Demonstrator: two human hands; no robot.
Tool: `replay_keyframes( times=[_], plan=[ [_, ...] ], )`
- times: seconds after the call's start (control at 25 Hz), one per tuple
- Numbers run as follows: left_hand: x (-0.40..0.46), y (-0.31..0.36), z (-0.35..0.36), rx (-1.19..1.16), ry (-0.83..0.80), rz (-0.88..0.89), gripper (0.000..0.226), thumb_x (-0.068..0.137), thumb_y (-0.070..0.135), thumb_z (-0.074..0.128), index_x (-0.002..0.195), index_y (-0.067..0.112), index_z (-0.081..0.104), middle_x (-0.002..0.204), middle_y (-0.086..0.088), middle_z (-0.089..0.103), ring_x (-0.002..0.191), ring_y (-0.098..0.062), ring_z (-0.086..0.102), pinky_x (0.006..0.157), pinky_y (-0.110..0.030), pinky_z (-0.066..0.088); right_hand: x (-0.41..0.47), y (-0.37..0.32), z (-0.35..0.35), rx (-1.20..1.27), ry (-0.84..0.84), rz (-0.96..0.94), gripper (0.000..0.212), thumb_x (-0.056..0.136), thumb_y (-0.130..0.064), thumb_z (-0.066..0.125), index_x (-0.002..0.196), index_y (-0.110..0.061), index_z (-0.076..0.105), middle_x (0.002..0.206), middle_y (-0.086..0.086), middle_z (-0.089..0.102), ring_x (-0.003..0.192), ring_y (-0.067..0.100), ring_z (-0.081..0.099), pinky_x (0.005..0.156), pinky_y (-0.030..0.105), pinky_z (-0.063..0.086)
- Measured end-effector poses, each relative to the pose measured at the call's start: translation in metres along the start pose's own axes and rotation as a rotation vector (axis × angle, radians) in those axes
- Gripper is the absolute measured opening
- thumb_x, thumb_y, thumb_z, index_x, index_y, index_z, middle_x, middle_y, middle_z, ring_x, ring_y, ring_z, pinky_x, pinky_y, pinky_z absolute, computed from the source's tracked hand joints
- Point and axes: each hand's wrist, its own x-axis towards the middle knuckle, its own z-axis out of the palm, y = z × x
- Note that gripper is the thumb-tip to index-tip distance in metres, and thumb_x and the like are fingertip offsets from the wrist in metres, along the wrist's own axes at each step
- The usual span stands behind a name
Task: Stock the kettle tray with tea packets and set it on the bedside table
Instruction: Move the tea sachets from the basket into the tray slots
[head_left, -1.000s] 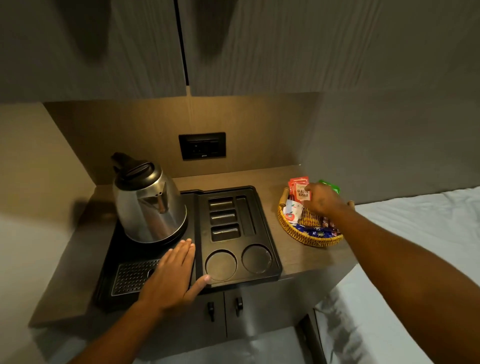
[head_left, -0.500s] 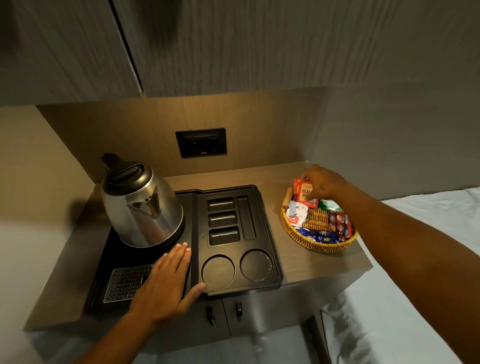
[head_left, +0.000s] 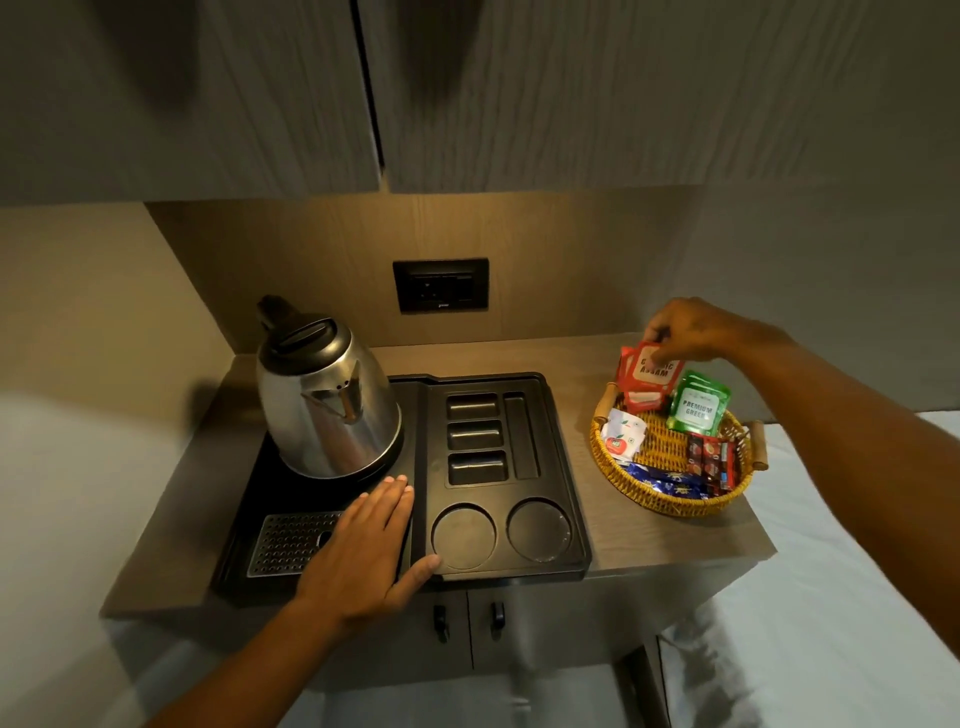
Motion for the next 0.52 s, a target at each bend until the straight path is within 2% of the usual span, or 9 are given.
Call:
replay_keyframes(
  times=[0.08, 0.24, 0.36, 0.52],
  plan=[
    [0.000, 0.002, -0.002, -0.006, -0.007, -0.006, 0.093, 0.085, 0.080, 0.012, 0.154, 0.018, 0.006, 0.164, -0.001, 0.003, 0.150, -0.014, -0.006, 0.122, -0.039, 0.003, 0.007, -0.031, -0.010, 0.044, 0.030, -0.075, 0.016, 0.077, -0.013, 0.074, 0.091, -0.016, 0.068, 0.090, 0.003, 0.067, 0.072, 0.005, 0.059, 0.056, 0.019, 0.041],
    [-0.001, 0.003, -0.005, -0.037, -0.031, -0.025, 0.095, 0.082, 0.082, 0.005, 0.154, 0.021, -0.002, 0.164, 0.001, -0.005, 0.149, -0.013, -0.011, 0.123, -0.039, 0.001, 0.032, -0.124, 0.026, 0.185, -0.072, -0.236, 0.017, 0.074, -0.014, 0.077, 0.087, -0.020, 0.068, 0.084, -0.005, 0.065, 0.076, 0.006, 0.060, 0.059, 0.021, 0.043],
    [-0.001, 0.004, -0.008, -0.068, -0.033, -0.033, 0.095, 0.081, 0.083, 0.006, 0.154, 0.022, -0.003, 0.164, 0.002, -0.005, 0.149, -0.013, -0.011, 0.124, -0.042, 0.004, 0.059, -0.168, 0.070, 0.219, -0.113, -0.239, 0.016, 0.075, -0.016, 0.076, 0.090, -0.017, 0.069, 0.092, -0.001, 0.068, 0.086, 0.010, 0.063, 0.069, 0.025, 0.050],
    [-0.002, 0.004, -0.008, -0.078, -0.020, -0.033, 0.092, 0.083, 0.081, 0.011, 0.154, 0.023, -0.002, 0.164, 0.002, -0.003, 0.149, -0.012, -0.010, 0.123, -0.040, 0.004, 0.085, -0.183, 0.103, 0.147, -0.124, -0.220, 0.014, 0.078, -0.019, 0.075, 0.090, -0.018, 0.067, 0.101, 0.005, 0.069, 0.096, 0.018, 0.065, 0.081, 0.034, 0.054]
  ],
)
